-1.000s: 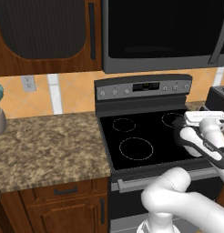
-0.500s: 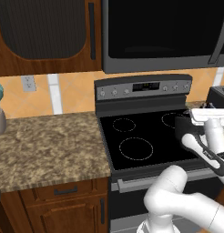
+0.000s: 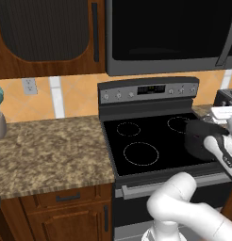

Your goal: Put the eggplant and lime in the pot. Retrieve the spatula and lightly stir the vegetables in the pot.

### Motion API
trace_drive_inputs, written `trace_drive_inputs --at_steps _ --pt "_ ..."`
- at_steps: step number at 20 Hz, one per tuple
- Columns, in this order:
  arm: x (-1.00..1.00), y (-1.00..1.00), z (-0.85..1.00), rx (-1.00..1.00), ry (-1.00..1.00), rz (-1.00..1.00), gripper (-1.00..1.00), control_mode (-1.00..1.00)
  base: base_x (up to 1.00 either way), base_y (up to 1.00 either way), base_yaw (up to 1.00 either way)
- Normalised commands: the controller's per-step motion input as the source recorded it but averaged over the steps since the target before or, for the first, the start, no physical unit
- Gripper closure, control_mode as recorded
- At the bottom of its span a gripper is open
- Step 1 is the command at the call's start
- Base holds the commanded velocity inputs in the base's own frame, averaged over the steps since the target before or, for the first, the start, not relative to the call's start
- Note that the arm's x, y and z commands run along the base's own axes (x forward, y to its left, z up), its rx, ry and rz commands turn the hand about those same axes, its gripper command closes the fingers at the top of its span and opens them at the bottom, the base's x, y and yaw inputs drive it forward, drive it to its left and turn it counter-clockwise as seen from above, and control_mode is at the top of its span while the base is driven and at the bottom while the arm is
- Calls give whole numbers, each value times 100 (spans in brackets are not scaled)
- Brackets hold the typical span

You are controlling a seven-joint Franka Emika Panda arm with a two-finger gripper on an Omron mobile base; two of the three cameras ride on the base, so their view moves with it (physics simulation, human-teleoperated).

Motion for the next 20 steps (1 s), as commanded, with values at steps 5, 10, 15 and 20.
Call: trace_drive_inputs --at_steps 5,10,15,20 --pt "-8 17 19 1 30 0 100 -100 0 0 0" --pt "-24 31 0 1 24 0 100 -100 0 0 0" --pt "-18 35 2 3 9 0 100 -100 0 0 0" --pt "-24 19 7 5 0 0 100 -100 0 0 0"
